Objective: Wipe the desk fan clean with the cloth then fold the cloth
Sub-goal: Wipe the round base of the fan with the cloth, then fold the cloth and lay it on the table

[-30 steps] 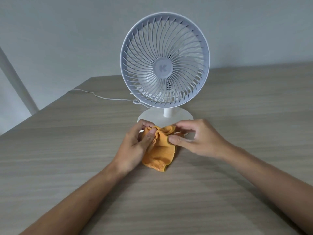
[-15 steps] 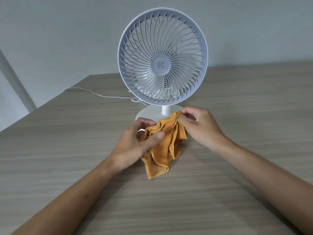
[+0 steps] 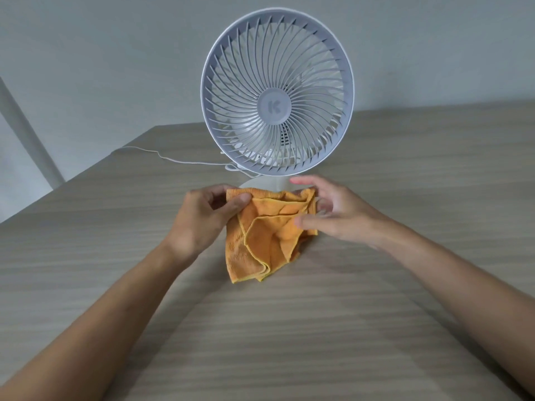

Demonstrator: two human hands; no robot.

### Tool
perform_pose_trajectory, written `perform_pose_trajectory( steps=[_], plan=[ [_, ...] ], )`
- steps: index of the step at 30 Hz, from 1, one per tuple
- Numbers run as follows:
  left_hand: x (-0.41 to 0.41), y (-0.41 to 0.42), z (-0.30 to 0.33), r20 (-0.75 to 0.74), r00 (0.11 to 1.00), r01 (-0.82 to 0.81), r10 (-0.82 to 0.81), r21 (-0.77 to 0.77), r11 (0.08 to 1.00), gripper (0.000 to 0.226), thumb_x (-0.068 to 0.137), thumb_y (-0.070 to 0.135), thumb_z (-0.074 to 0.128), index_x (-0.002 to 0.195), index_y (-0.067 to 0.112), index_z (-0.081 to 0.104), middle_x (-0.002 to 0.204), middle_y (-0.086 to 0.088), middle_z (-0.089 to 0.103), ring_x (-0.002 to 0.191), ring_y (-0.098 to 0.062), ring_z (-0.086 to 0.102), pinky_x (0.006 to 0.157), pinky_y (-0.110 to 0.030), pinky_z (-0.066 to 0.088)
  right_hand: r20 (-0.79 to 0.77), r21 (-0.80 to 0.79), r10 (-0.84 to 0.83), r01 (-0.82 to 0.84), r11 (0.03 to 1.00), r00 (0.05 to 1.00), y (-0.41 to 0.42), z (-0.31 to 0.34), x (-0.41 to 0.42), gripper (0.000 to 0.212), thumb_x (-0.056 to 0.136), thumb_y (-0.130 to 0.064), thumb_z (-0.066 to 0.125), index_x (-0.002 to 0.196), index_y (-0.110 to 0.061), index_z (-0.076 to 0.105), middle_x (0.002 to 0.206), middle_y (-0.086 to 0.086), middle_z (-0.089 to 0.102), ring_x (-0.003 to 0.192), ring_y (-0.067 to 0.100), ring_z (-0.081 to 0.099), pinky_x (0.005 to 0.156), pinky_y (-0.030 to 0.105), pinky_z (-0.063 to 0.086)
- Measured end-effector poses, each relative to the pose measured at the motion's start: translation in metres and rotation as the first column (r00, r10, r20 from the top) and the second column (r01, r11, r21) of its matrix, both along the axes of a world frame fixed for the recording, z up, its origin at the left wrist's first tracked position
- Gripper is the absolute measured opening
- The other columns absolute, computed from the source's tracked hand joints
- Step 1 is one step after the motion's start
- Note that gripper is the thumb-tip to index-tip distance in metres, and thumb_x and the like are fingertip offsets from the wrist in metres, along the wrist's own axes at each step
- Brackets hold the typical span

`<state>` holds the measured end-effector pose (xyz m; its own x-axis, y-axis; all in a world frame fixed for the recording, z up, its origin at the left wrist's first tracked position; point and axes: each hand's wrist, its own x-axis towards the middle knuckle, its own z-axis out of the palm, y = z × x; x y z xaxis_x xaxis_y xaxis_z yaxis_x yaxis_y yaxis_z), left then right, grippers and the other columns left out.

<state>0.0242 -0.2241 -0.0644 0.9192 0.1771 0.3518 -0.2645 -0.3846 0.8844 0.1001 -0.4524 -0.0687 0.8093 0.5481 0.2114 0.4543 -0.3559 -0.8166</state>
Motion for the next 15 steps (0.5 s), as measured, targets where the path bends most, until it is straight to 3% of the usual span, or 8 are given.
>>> perform_pose_trajectory(
  steps=[2,4,7,10,13,15],
  plan=[
    [-0.005,-0.004,0.010,0.012,1.000,0.022,-0.021,-0.039,0.999,0.024,0.087,0.027,0.067,0.087,0.004,0.075,0.079,-0.004,0.074,0.071,-0.010,0.066,0.066,-0.020,0.053,0.112,-0.027,0.038,-0.035,0.999,0.993,0.004,0.003,-0.007,0.074,0.061,-0.060,0.078,0.128,-0.041,0.053,0.117,-0.015,0.064,0.104,0.002,0.061,0.084,0.026,0.052],
    [-0.009,-0.005,0.023,0.015,0.999,0.048,-0.047,-0.049,0.998,0.024,0.085,0.028,0.068,0.088,0.006,0.076,0.082,-0.006,0.077,0.072,-0.012,0.069,0.067,-0.022,0.057,0.234,-0.031,0.000,0.008,0.999,0.972,0.010,0.009,-0.014,0.059,0.068,-0.066,0.073,0.118,-0.038,0.062,0.114,-0.021,0.066,0.106,-0.001,0.059,0.081,0.018,0.047],
    [-0.016,-0.001,0.044,0.004,0.995,0.100,-0.100,-0.001,0.995,0.021,0.086,0.022,0.068,0.089,0.003,0.077,0.085,-0.012,0.077,0.074,-0.014,0.069,0.069,-0.025,0.058,0.330,0.014,-0.032,0.029,0.999,0.943,0.021,0.024,-0.018,0.031,0.078,-0.052,0.073,0.101,-0.031,0.072,0.098,-0.020,0.072,0.096,-0.001,0.063,0.079,0.017,0.048],
    [-0.024,0.006,0.063,-0.011,0.988,0.157,-0.157,0.058,0.986,0.015,0.087,0.019,0.067,0.080,0.010,0.075,0.074,0.003,0.075,0.070,-0.006,0.068,0.064,-0.016,0.052,0.332,0.046,0.030,-0.048,0.998,0.943,0.030,0.041,-0.020,0.008,0.082,-0.030,0.076,0.083,-0.023,0.073,0.078,-0.010,0.073,0.076,0.002,0.067,0.072,0.019,0.052],
    [-0.030,0.016,0.074,0.034,0.994,0.104,-0.108,0.091,0.990,0.018,0.088,0.020,0.067,0.087,0.005,0.076,0.081,0.000,0.076,0.074,-0.007,0.069,0.067,-0.016,0.052,0.355,0.028,0.034,-0.047,0.999,0.934,0.033,0.054,-0.021,0.009,0.079,-0.019,0.077,0.082,-0.019,0.068,0.070,-0.006,0.071,0.065,0.005,0.062,0.068,0.028,0.052],
    [-0.033,0.022,0.079,0.063,0.996,0.051,-0.055,0.073,0.996,0.024,0.089,0.022,0.066,0.093,0.000,0.075,0.085,-0.004,0.076,0.075,-0.009,0.069,0.068,-0.018,0.054,0.414,-0.065,0.058,-0.034,0.997,0.908,0.035,0.057,-0.020,0.013,0.077,-0.019,0.075,0.082,-0.018,0.064,0.067,-0.002,0.067,0.061,0.013,0.057,0.065,0.034,0.051]
  ],
)
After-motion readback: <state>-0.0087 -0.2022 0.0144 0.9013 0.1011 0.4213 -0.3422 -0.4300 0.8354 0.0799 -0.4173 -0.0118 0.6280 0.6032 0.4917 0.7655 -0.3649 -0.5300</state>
